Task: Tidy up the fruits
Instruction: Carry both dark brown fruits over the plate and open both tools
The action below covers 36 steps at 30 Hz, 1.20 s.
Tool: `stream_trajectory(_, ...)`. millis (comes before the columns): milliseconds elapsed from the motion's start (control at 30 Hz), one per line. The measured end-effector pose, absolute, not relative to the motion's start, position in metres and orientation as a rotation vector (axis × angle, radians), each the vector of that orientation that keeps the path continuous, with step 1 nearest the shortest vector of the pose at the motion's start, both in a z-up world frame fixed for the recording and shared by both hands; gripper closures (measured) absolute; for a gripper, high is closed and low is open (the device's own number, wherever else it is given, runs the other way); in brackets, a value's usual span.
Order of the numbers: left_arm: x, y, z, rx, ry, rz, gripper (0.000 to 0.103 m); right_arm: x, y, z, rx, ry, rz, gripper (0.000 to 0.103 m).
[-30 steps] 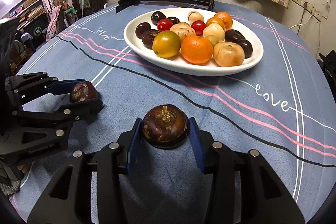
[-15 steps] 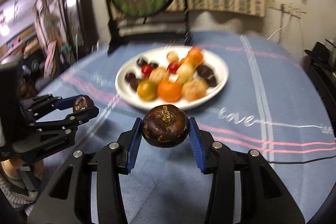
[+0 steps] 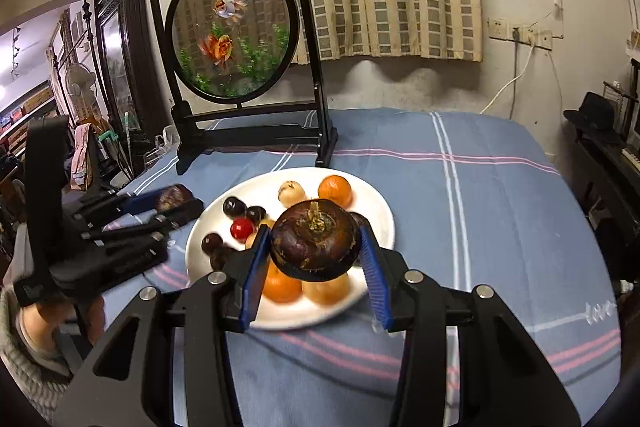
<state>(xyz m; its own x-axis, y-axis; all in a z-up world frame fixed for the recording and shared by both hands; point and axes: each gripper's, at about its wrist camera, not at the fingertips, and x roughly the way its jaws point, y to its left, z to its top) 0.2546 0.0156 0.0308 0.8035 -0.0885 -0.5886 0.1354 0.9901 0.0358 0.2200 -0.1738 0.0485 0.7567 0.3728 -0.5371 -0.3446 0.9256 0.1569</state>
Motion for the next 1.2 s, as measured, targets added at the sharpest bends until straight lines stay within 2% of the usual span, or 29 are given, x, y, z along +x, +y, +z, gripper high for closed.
stream_trajectory(433, 0.302, 0.014, -0.018, 0.110, 0.700, -0.082, 0.060, 0.282, -0.139, 0.007, 0.014, 0.704, 0.421, 0.058)
stream_trajectory(1033, 0.308, 0.010, -0.024, 0.123, 0.708, -0.084, 0.059, 0.295, -0.138, -0.006, 0.019, 0.737, 0.421, 0.058)
stream_trajectory(1067, 0.308, 0.010, -0.023, 0.124, 0.704, -0.080, 0.059, 0.295, -0.137, -0.007, 0.018, 0.744, 0.431, 0.056)
stream_trajectory(1100, 0.307, 0.010, -0.022, 0.129, 0.697, -0.075, 0.057, 0.296, -0.136, -0.008, 0.018, 0.752, 0.436, 0.044)
stream_trajectory(1133, 0.307, 0.009, -0.021, 0.129, 0.694, -0.074, 0.054, 0.297, -0.136, -0.009, 0.021, 0.747, 0.429, 0.037)
stream_trajectory(1200, 0.305, 0.010, -0.019, 0.126, 0.684, -0.073, 0.049, 0.294, -0.138, -0.007, 0.021, 0.714, 0.413, 0.035)
